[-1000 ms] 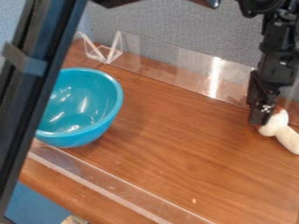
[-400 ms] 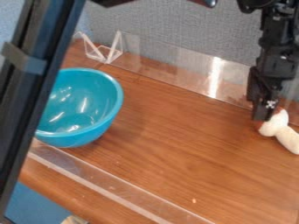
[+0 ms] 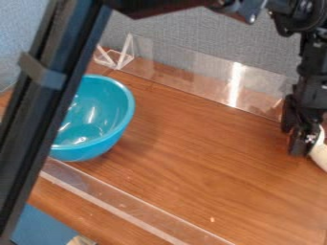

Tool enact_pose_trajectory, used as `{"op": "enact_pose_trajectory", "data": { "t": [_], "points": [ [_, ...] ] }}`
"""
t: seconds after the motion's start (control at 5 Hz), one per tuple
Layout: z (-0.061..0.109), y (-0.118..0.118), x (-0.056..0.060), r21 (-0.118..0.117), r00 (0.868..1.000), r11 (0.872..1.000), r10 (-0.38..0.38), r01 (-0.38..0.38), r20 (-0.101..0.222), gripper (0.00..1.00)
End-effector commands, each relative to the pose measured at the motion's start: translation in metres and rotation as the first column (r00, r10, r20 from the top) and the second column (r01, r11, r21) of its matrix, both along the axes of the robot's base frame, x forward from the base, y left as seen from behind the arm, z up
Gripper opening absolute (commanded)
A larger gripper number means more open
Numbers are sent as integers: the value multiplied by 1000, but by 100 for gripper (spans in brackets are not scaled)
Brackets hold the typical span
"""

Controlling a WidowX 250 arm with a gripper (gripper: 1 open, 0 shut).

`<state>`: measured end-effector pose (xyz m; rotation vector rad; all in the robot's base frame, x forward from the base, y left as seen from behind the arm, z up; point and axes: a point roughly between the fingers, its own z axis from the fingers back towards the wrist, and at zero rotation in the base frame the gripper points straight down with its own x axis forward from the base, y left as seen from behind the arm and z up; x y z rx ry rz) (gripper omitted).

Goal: Put the mushroom in the blue bowl

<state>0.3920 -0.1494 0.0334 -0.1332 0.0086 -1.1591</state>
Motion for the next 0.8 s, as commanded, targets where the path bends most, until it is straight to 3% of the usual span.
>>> {"op": "enact_pose_trajectory", "data": {
  "t": [0.0, 0.2, 0.4, 0.6],
  "points": [
    [13, -14, 5, -19, 998, 999, 45, -44, 45, 100],
    [10, -24, 6, -17, 996, 997, 82, -81, 38, 0],
    [11, -32, 5, -17, 993, 993, 114, -114, 34, 0],
    [25, -36, -3, -22, 989, 990, 143, -143, 37, 0]
  ]
}}
